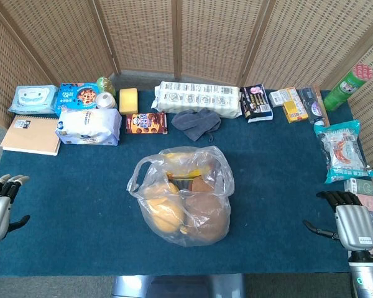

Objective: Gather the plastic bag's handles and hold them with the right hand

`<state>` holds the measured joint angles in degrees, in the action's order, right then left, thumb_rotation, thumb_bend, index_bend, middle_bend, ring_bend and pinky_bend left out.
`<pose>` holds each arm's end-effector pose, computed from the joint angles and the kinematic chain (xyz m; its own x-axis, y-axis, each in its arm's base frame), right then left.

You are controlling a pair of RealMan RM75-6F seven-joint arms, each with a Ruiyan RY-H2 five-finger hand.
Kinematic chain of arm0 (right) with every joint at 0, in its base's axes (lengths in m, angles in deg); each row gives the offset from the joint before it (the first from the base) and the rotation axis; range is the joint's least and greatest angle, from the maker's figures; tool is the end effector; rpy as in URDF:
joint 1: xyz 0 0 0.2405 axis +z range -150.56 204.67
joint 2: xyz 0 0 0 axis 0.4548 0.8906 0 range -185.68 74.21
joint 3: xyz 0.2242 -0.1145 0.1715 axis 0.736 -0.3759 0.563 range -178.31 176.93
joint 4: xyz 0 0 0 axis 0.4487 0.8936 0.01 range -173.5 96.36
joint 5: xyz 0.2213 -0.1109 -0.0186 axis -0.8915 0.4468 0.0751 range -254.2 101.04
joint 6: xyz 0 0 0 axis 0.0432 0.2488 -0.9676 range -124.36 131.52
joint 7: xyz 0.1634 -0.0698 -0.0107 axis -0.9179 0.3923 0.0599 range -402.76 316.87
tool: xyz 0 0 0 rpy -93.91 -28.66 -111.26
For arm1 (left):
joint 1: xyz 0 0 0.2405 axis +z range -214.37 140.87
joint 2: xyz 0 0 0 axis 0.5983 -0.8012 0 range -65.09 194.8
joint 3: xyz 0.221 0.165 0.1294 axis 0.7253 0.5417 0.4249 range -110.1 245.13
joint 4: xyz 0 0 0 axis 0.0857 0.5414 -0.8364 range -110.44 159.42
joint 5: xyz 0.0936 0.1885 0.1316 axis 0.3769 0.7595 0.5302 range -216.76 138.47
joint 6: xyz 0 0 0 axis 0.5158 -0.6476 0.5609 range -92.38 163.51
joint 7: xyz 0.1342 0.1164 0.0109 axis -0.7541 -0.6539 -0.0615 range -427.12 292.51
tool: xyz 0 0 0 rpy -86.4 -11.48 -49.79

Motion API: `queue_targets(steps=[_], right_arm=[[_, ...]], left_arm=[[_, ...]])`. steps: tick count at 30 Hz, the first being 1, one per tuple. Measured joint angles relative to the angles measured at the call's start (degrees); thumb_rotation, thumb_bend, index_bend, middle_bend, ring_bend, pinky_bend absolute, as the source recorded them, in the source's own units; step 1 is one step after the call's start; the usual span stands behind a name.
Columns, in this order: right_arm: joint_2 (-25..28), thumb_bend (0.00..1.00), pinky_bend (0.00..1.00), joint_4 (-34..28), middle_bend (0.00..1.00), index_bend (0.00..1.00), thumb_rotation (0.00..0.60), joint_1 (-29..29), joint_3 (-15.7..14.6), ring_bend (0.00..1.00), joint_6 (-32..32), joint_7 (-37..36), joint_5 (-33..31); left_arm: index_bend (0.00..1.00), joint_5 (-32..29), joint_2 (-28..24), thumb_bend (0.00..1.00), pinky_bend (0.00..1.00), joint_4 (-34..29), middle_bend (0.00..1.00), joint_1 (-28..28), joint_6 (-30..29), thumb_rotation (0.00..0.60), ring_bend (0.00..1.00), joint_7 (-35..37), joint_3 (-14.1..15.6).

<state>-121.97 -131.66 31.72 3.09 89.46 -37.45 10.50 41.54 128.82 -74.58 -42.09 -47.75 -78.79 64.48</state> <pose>-0.3574 -0.2240 0.1335 0.4372 0.0253 0.8990 -0.8987 -0.0269 0.4378 -0.3562 0.2226 0.1340 0.4636 0.0493 0.8847 0.8831 0.0558 -0.4659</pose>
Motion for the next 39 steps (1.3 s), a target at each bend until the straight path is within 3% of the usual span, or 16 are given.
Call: queue_targets(steps=[18, 22, 25, 29, 34, 39], right_arm=[[0.4, 0.20, 0.25, 0.0, 0.37, 0.32, 0.345, 0.2, -0.4, 0.31, -0.6, -2.5, 0.6], [0.7, 0.20, 0.23, -0.6, 0.33, 0.32, 0.343, 1.0, -0.5, 0.28, -2.1, -3.8, 1.0], [1.1, 0.19, 0.20, -1.5, 0.30, 0.31, 0.332, 2.1, -0.7, 0.24, -4.3, -5.2, 1.1], [2.0, 0.16, 0.18, -3.7, 0.29, 0.30, 0.246, 4.8, -0.5, 0.23, -9.4, -10.1, 0.7], [2.3, 0.15, 0.16, -5.4, 0.28, 0.30, 0.193, 8.9, 0.3, 0.22, -15.8, -15.2, -0.4], [2.1, 0.14, 0.15, -6.3, 0.28, 0.30, 0.176, 13.1, 1.5, 0.21, -22.7, -19.0, -2.6]], left_arm=[[0.17, 1.5, -1.2, 0.13, 0.22, -1.3, 0.20, 0.1, -1.5, 0.600, 0.12, 0.5, -0.2], [0.17, 2.3, -1.9, 0.13, 0.22, -1.8, 0.20, 0.2, -2.2, 0.600, 0.12, 1.0, -0.3], [0.17, 3.1, -2.9, 0.13, 0.22, -2.8, 0.20, 0.2, -2.8, 0.600, 0.12, 1.4, -0.6], [0.16, 3.7, -4.4, 0.13, 0.22, -4.7, 0.20, -0.1, -3.2, 0.600, 0.12, 1.5, -1.1], [0.16, 4.2, -5.2, 0.13, 0.22, -6.2, 0.20, -0.9, -2.6, 0.600, 0.12, 1.5, -1.5], [0.17, 4.2, -5.2, 0.13, 0.22, -6.6, 0.20, -2.0, -1.2, 0.600, 0.12, 1.3, -1.7]])
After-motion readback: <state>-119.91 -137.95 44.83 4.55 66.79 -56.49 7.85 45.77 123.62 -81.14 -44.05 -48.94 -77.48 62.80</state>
